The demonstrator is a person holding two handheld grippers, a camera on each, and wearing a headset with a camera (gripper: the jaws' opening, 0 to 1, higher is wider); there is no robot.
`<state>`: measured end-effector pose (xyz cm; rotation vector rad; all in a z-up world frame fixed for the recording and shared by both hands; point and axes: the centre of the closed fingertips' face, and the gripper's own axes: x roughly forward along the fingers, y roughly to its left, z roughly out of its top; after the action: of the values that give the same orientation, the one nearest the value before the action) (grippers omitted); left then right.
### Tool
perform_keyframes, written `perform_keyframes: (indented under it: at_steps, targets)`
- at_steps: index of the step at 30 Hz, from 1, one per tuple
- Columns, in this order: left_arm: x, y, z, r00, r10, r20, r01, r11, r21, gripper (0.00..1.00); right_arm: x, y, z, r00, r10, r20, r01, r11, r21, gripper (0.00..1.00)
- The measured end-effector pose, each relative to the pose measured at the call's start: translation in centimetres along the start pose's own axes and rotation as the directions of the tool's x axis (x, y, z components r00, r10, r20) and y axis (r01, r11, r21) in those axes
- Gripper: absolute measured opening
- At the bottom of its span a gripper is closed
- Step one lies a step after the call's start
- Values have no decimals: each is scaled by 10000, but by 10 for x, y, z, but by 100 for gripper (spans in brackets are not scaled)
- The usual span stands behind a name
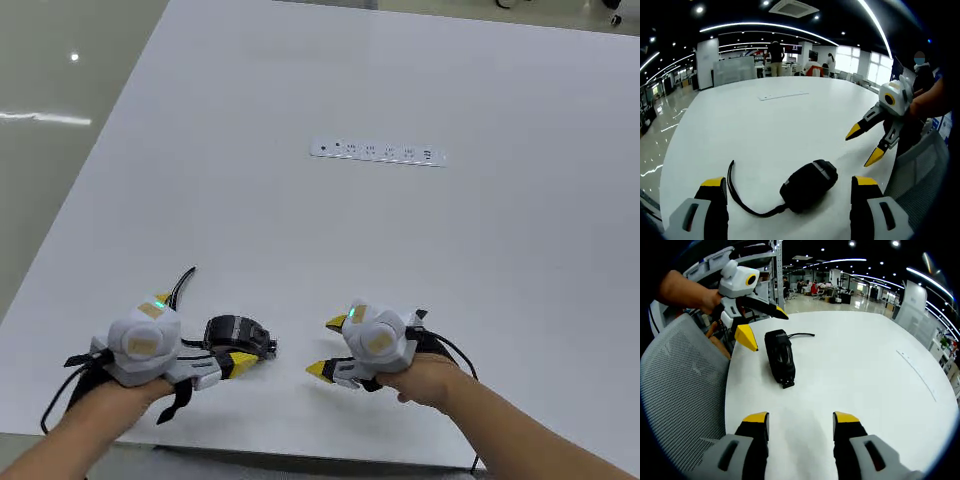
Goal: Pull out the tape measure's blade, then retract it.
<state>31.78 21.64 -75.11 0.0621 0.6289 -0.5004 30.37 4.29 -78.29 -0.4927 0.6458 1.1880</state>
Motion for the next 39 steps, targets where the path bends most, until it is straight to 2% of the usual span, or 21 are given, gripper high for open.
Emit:
perform_keyframes:
  at_steps: [2,3,5,8,15,18,19,20,22,23,24,25,26,28,30,34,37,39]
  targets:
    - [-7,4,3,10000,-40,27,40,10000,-69,100,-14,-1,-5,9998,-144,119,142,9998,147,64]
    - [-9,6,3,10000,-51,43,52,9999,-137,100,-20,-1,-8,9997,-192,141,189,9995,252,67]
    - [-14,10,-5,9994,82,-345,-96,9992,-396,100,-34,-3,-14,9988,-423,239,412,9982,439,71]
    - [-21,3,-5,9994,-333,-48,330,9981,-528,100,-53,-4,-16,9961,-674,564,614,9929,1016,79]
    - [-40,0,-5,9989,-416,223,420,9990,-135,100,-89,-6,-26,9889,-1327,671,1247,9859,1116,85]
    - [-48,1,-4,9984,-395,401,405,9988,-259,100,-105,-13,-29,9800,-1801,843,1672,9759,1404,87]
    - [-52,1,-3,9975,-378,592,385,9992,-113,100,-112,-21,-33,9694,-2240,1007,2076,9664,1514,88]
    - [-54,0,-3,9967,-420,690,423,9991,-33,100,-117,-25,-36,9637,-2468,1020,2304,9616,1493,90]
    - [-58,-1,-5,9956,-542,758,554,9984,-132,100,-128,-30,-48,9576,-2742,881,2563,9509,1732,93]
    - [-61,-2,-5,9948,-555,853,562,9984,-49,100,-133,-32,-52,9536,-2872,902,2661,9443,1936,94]
    - [-62,0,-3,9929,-469,1097,425,9982,413,100,-140,-34,-59,9504,-3001,823,2781,9378,2075,95]
    - [-63,1,-5,9937,-371,1055,296,9970,712,100,-145,-35,-65,9486,-3066,782,2851,9355,2089,96]
    - [-66,-2,-10,9946,-472,923,414,9971,643,100,-153,-35,-71,9442,-3195,794,2963,9298,2185,97]
    - [-68,-1,-13,9936,-565,975,520,9975,477,100,-163,-35,-80,9385,-3352,829,3073,9203,2422,98]
    - [-71,0,-15,9945,-480,930,449,9984,356,100,-173,-32,-92,9342,-3481,779,3178,9114,2613,100]
    - [-80,1,-8,9915,-289,1272,269,9995,177,100,-191,-24,-111,9281,-3662,672,3312,8946,3000,100]
    - [-84,0,-3,9901,-280,1378,243,9993,285,100,-198,-21,-120,9252,-3743,624,3405,8914,2990,100]
    - [-87,0,-4,9915,-321,1264,280,9990,341,100,-200,-19,-125,9259,-3744,503,3438,8904,2982,100]
